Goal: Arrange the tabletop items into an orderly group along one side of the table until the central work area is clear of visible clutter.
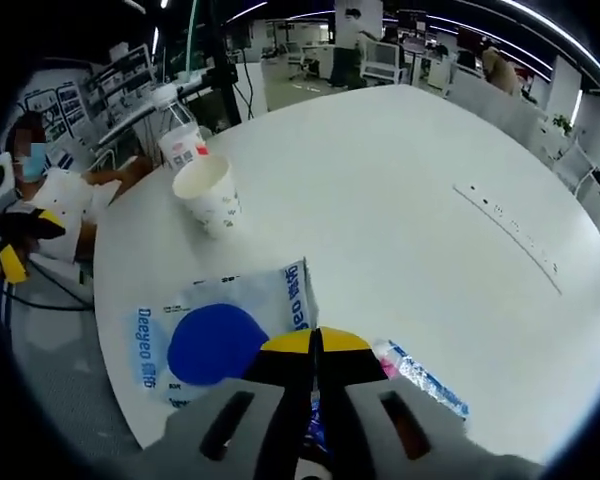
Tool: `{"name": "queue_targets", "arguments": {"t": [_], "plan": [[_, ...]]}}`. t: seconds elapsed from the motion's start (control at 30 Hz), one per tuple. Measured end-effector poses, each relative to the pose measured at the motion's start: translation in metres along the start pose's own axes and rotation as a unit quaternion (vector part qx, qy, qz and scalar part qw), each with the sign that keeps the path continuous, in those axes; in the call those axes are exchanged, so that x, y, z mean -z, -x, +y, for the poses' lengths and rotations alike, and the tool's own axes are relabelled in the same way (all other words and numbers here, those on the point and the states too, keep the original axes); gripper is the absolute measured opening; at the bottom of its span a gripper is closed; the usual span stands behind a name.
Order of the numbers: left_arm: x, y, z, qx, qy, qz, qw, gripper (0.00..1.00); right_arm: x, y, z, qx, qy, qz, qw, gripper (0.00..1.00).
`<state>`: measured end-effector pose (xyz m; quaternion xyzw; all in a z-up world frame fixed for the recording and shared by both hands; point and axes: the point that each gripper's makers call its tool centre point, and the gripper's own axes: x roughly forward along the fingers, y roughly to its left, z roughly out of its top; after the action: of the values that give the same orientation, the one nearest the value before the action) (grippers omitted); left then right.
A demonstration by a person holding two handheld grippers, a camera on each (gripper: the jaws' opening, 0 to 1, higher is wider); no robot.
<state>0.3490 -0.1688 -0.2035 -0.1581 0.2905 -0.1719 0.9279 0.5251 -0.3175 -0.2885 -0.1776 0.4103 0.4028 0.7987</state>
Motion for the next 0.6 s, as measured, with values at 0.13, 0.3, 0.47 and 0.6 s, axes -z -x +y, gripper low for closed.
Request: {"name": "queue_targets", "arguments": {"t": [0.13, 0.3, 0.47, 0.6], "plan": [[0.001, -0.001, -0.003, 0.004, 0.0, 0.002, 1.0, 0.46, 0.003, 0.008, 0.004, 0.005, 0.008, -0.003, 1.0, 0.0], [0.005, -0.002, -0.005, 0.008, 0.004, 0.007, 0.9999, 0.45, 0.012, 0.02, 0.009, 0.012, -0.001, -0.005, 0.9999, 0.0], [0.005, -0.004, -0.005, 0.012, 0.005, 0.007, 0.9999, 0.45, 0.024, 0.028, 0.004, 0.021, -0.013, -0.006, 0.9997, 0.0], [0.005, -0.007, -0.005, 0.015, 0.003, 0.011, 0.9998, 0.45, 0.034, 0.034, 0.008, 0.027, -0.018, -0.006, 0.9995, 0.0]]}}
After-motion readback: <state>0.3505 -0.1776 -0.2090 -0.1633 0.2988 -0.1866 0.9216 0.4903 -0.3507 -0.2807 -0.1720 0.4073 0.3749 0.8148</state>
